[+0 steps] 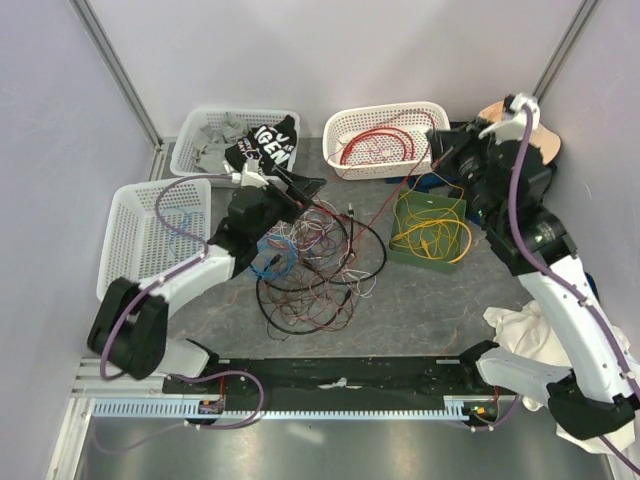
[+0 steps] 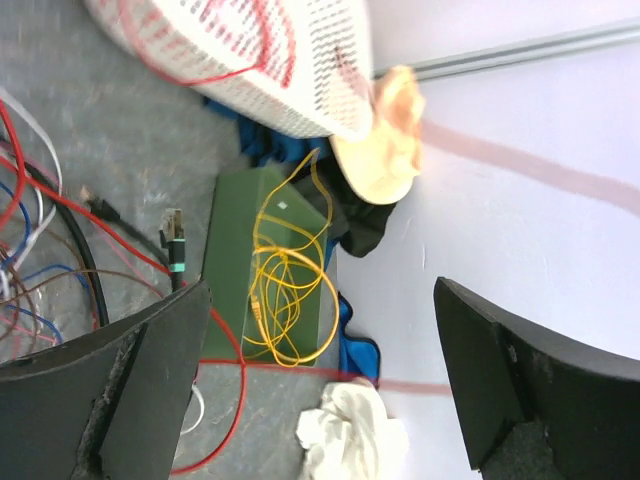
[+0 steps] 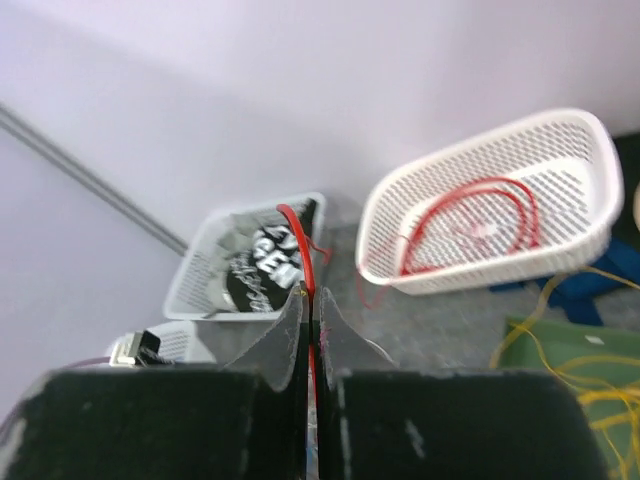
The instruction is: Untangle the cables
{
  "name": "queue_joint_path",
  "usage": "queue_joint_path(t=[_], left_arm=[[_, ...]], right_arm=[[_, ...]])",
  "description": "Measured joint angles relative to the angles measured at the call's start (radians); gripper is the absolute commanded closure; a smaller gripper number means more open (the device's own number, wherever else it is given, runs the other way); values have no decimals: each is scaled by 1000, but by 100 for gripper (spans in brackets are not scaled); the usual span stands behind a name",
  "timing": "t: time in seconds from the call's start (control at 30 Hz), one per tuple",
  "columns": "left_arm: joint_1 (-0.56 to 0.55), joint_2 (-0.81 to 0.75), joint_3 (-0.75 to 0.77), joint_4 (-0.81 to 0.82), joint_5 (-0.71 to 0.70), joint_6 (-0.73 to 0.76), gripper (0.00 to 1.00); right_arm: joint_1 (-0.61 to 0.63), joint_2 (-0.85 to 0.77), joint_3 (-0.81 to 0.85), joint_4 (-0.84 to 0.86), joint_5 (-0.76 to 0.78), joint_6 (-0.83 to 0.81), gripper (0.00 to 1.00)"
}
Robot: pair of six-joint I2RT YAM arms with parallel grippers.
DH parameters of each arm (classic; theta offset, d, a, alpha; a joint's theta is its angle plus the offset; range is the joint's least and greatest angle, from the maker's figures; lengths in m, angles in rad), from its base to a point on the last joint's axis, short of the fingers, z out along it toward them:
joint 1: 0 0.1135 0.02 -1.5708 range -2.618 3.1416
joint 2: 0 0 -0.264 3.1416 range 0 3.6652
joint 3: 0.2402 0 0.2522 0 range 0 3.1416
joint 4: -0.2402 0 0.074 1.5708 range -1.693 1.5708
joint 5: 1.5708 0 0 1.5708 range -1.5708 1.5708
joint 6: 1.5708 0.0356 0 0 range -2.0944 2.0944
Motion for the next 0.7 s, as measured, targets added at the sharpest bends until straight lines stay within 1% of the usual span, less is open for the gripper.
queue_joint_path(t=[0.07,0.17,0.2,0.3,0.4,0.53,0.6,0.7], left_arm=[[-1,-106,-31,0,-18,37,0],[-3,-252,-114,21,-44,145,0],[-3,-274,-127,27,-45,167,0],[-31,-351,-180,80,-60,310,0],[-96,-387,-193,106,-63,481,0],[-219,-407,-200,154,-69,747,0],[-275,-409,-216,210,-67,874,0],[-309,-397,-256,314,-57,1005,0]], right_arm=[[0,43,109,-19,-35,-2,100],[1,102,246,-45,-84,2,100],[1,117,281,-51,-98,3,100],[1,172,400,-93,-148,14,100],[2,209,473,-122,-194,34,100],[3,241,534,-168,-247,61,100],[3,259,562,-184,-270,74,100],[3,275,585,-202,-309,92,100]])
